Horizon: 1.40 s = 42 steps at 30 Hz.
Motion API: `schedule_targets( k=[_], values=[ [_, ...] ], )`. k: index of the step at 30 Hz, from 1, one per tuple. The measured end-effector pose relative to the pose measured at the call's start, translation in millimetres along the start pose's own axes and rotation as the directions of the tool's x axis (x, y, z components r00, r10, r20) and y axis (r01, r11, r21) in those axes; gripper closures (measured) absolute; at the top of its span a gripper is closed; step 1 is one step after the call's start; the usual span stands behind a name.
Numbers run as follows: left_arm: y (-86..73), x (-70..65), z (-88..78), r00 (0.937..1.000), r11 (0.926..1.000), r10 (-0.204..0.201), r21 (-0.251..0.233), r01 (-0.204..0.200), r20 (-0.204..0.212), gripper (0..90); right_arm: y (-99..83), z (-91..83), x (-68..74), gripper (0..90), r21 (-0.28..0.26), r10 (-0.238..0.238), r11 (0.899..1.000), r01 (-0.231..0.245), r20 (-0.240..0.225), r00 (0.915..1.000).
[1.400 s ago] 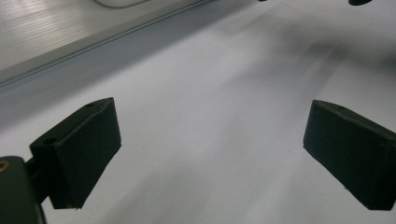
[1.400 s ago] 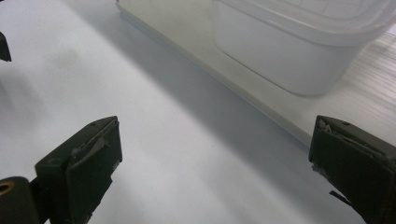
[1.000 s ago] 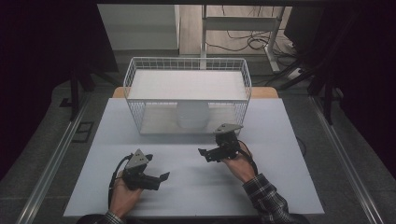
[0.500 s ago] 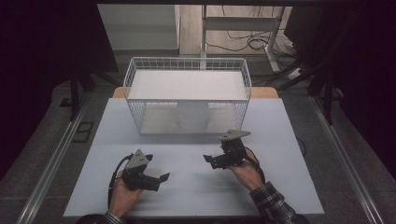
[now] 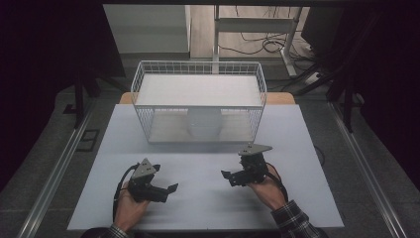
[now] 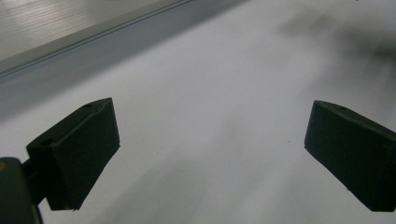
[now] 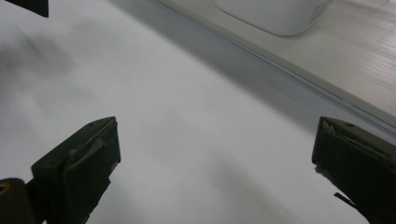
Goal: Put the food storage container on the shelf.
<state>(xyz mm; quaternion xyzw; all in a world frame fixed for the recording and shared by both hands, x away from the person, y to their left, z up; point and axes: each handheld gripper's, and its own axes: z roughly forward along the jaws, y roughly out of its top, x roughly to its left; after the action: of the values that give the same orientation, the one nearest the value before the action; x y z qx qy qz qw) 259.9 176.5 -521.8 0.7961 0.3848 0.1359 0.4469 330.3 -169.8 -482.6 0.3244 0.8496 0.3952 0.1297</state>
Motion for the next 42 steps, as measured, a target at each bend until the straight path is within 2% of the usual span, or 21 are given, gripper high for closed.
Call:
schedule_targets(
  k=[8, 30, 33, 42],
  values=[
    [-2.5, 1.8, -4.6, 0.9999, 0.9999, -0.012, 0.003, 0.012, -0.007, 3.0, -6.3, -9.0, -1.5, 0.0, -0.004, 0.012, 1.000, -0.012, 0.005, 0.9999],
    [-11.0, 5.4, -21.1, 0.9985, 0.9993, -0.037, 0.001, 0.037, -0.040, 3.3, -35.9, -46.3, -9.3, 0.0, -0.020, 0.040, 0.999, -0.039, 0.058, 0.9975],
    [-12.4, 6.2, -24.4, 0.9979, 0.9989, -0.046, -0.006, 0.046, -0.046, 3.4, -40.2, -51.3, -10.8, 0.0, -0.017, 0.031, 0.999, -0.030, 0.074, 0.9968],
    [-17.9, 10.2, -36.7, 0.9955, 0.9978, -0.066, -0.014, 0.065, -0.069, 3.4, -52.7, -66.6, -15.7, 0.0, -0.036, 0.060, 0.998, -0.056, 0.105, 0.9927]
  ],
)
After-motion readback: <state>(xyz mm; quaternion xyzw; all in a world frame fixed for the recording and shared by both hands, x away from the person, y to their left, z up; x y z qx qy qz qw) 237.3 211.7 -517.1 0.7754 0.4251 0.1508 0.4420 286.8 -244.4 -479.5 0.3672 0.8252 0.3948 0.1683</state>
